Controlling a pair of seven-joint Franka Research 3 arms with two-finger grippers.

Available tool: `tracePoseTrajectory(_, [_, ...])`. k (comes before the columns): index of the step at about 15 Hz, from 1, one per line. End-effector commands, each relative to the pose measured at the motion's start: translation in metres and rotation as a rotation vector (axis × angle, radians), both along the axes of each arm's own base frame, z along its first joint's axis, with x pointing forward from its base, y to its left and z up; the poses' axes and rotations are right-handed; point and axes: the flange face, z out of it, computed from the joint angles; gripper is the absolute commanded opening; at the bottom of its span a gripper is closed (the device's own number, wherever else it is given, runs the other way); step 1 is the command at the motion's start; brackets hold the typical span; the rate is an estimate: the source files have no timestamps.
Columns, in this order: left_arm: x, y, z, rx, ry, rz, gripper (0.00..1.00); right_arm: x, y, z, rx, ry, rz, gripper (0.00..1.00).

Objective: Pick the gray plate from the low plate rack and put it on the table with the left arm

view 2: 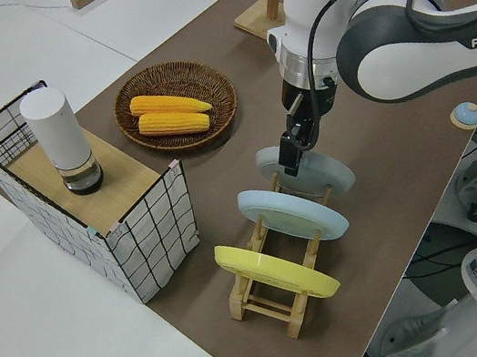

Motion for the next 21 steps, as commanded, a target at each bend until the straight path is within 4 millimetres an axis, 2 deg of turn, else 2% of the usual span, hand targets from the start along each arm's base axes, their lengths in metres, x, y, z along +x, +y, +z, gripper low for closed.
tracePoseTrajectory(1, [0.0, 0.004, -0.004, 0.016, -0.012, 0.007, 0.43, -0.002, -0.002, 0.003, -0.008, 0.002, -0.014, 0.983])
tracePoseTrajectory(3, [0.002, 0.004, -0.004, 0.018, -0.016, 0.012, 0.28, -0.002, -0.002, 0.004, -0.008, 0.0, -0.014, 0.983])
tracePoseTrajectory(6, [0.004, 0.005, -0.008, 0.029, -0.005, 0.022, 0.17, -0.002, -0.002, 0.004, -0.009, 0.0, -0.014, 0.983])
tracePoseTrajectory(10, [0.005, 0.005, -0.003, 0.035, -0.004, 0.015, 0.15, -0.002, -0.002, 0.004, -0.008, 0.0, -0.014, 0.983])
tracePoseTrajectory(12, [0.007, 0.006, 0.006, 0.036, -0.003, 0.011, 0.15, -0.002, -0.002, 0.003, -0.008, 0.002, -0.014, 0.983])
tracePoseTrajectory(16, [0.01, 0.004, 0.038, 0.034, 0.033, 0.008, 0.15, -0.002, -0.002, 0.004, -0.008, 0.0, -0.014, 0.983])
tracePoseTrajectory(21, [0.015, 0.001, 0.09, 0.044, 0.042, 0.01, 0.15, -0.002, -0.002, 0.004, -0.008, 0.0, -0.014, 0.983])
